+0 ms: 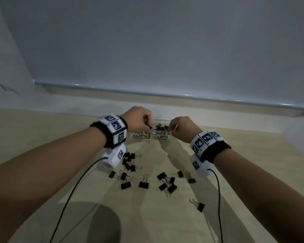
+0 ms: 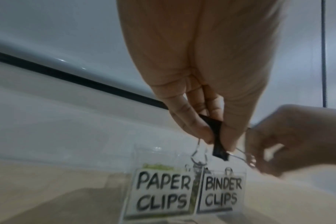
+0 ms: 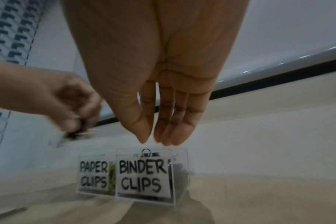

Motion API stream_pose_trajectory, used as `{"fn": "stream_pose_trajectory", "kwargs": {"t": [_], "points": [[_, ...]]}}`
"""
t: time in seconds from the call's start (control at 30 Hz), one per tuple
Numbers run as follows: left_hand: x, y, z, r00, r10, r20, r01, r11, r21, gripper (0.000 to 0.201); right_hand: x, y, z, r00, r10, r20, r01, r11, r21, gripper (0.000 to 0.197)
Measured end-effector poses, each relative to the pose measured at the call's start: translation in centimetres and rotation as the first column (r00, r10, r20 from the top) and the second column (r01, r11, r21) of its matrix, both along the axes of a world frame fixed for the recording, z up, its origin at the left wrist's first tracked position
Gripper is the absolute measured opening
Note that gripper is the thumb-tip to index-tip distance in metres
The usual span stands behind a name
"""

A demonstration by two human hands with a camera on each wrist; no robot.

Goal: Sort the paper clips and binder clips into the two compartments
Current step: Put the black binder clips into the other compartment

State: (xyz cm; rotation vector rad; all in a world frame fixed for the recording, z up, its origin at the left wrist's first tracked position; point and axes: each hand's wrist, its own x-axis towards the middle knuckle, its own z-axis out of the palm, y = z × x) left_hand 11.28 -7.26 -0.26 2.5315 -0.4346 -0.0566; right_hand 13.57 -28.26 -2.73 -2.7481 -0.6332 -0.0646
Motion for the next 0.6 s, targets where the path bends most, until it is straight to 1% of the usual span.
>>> {"fn": "stream_pose_trajectory", "kwargs": {"t": [0.07, 0.13, 0.2, 0.27, 0.37, 0.43, 0.5, 0.53, 0.6], "points": [[1.9, -1.7, 0.1, 0.995, 0.046, 0.089, -0.047, 0.999, 0.005, 0.014, -1.9, -1.1, 0.0, 0.992, 0.074, -0.104, -0.079, 0.996, -0.042, 0.024], [3.4, -3.6, -0.4, 0.989, 0.069, 0.132, -0.076, 0.996, 0.044, 0.013, -3.7, -1.9, -0.2, 0.959, 0.117, -0.257, -0.157, 0.977, -0.142, 0.027], [4.3, -5.2, -1.2, 0.987, 0.054, 0.149, -0.072, 0.990, 0.118, 0.012, -5.1, -2.4, -0.9, 0.916, 0.118, -0.384, -0.216, 0.951, -0.222, 0.028], [4.7, -6.2, -2.0, 0.987, 0.018, 0.157, -0.049, 0.980, 0.195, 0.013, -6.1, -2.7, -1.5, 0.880, 0.112, -0.461, -0.250, 0.936, -0.249, 0.029], [4.4, -6.5, -2.9, 0.991, -0.006, 0.133, -0.022, 0.978, 0.206, 0.020, -7.1, -2.5, -1.9, 0.874, 0.145, -0.463, -0.288, 0.923, -0.254, 0.031], [3.1, -6.2, -2.9, 0.991, -0.026, 0.129, -0.001, 0.979, 0.203, 0.022, -7.4, -2.5, -2.2, 0.882, 0.161, -0.443, -0.285, 0.930, -0.230, 0.026], [0.8, -5.8, -2.9, 0.991, -0.075, 0.112, 0.053, 0.981, 0.189, 0.022, -7.7, -2.6, -2.3, 0.894, 0.163, -0.416, -0.268, 0.941, -0.207, 0.020], [-0.6, -5.6, -3.0, 0.991, -0.114, 0.065, 0.101, 0.979, 0.175, 0.021, -7.7, -2.7, -2.3, 0.902, 0.158, -0.402, -0.258, 0.943, -0.209, 0.018], [-3.6, -5.3, -3.6, 0.973, -0.203, -0.108, 0.219, 0.962, 0.163, 0.022, -7.6, -3.1, -1.9, 0.916, 0.139, -0.376, -0.236, 0.945, -0.225, 0.019]]}}
